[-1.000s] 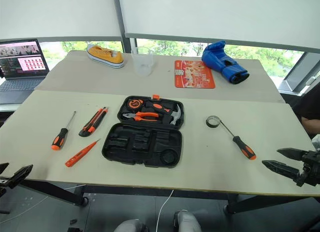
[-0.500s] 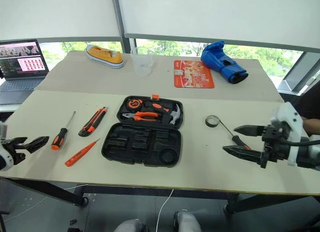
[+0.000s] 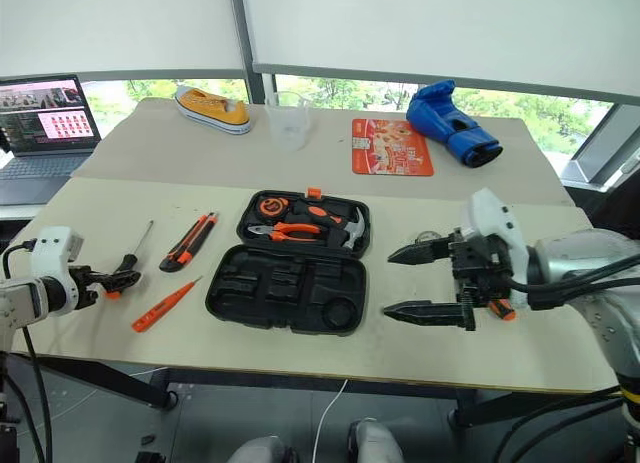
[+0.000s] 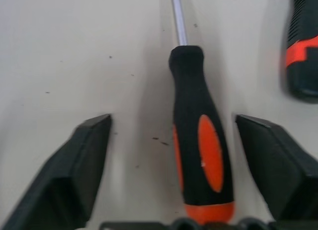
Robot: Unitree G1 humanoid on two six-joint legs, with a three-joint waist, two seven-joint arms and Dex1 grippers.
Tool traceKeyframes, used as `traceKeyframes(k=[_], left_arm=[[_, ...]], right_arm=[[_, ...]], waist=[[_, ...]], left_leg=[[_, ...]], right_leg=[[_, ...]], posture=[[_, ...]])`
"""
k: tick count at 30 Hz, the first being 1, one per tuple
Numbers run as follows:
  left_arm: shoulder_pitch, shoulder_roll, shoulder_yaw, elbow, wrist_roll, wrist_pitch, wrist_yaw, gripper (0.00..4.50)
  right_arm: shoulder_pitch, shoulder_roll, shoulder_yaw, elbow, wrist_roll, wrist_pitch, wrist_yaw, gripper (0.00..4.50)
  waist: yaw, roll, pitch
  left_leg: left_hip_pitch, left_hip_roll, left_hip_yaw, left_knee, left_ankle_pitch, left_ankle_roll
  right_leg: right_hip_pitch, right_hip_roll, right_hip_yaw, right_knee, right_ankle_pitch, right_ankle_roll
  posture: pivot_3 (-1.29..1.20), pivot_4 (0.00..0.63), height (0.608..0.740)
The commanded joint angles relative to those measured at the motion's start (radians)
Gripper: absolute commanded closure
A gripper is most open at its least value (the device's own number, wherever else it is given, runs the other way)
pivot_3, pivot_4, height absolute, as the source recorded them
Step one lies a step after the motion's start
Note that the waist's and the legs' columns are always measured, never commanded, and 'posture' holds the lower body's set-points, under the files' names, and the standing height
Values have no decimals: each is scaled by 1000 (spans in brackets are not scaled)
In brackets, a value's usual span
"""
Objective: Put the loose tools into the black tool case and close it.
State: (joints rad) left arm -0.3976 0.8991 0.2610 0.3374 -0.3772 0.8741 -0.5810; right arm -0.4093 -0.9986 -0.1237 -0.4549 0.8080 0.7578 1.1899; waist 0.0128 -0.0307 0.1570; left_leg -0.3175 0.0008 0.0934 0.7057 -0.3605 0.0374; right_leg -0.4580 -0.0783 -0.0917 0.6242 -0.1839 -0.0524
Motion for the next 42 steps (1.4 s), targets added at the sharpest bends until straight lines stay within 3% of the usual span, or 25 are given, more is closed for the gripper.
traceKeyframes(k=[1,6,11,15,18,22,33,42], left_arm=[[-10,-26,3,57,-3,-9,-31,1807],[-36,0,-28,66,53,-74,-38,3583],[-153,56,-65,-85,38,-269,-238,3612],[-243,49,-154,-116,55,-455,-429,3612],[-297,26,-305,-150,96,-573,-633,3612],[-406,-63,-486,-19,216,-808,-814,3612],[-663,-303,-609,512,431,-1160,-816,3612],[-733,-327,-588,714,498,-1287,-786,3612]], right_arm=[[-33,10,-3,-35,10,-23,-4,0],[-33,18,5,-33,-4,-36,-4,0],[26,5,28,-10,-69,-48,-19,0],[51,6,41,11,-127,-75,-32,0],[65,20,45,19,-174,-101,-64,0],[91,41,41,3,-187,-86,-118,0],[168,56,-7,-86,-175,-64,-204,0],[211,52,-49,-127,-160,-49,-246,0]], waist=[[1,1,1],[1,1,1],[10,-5,5],[9,-5,5],[2,-1,5],[1,0,6],[-2,-1,8],[0,-2,8]], left_leg=[[0,0,0,2,0,0],[-1,0,-3,7,0,0],[-5,0,-6,10,0,-1],[-12,0,-8,15,0,0],[-12,-2,-6,15,0,0],[-14,-1,-5,17,1,0],[-19,3,-6,25,1,4],[-20,2,-7,25,-2,10]], right_leg=[[0,-1,0,1,0,0],[1,-6,1,5,0,1],[0,-6,-3,6,0,0],[-1,-8,-6,5,1,0],[-1,-8,-8,3,1,1],[-1,-1,-12,4,0,1],[-1,2,-8,4,1,3],[-1,1,-10,3,2,4]], posture=[[0,150,724],[0,150,724],[0,150,724],[0,150,724],[0,150,724],[0,150,724],[0,150,724],[0,150,724]])
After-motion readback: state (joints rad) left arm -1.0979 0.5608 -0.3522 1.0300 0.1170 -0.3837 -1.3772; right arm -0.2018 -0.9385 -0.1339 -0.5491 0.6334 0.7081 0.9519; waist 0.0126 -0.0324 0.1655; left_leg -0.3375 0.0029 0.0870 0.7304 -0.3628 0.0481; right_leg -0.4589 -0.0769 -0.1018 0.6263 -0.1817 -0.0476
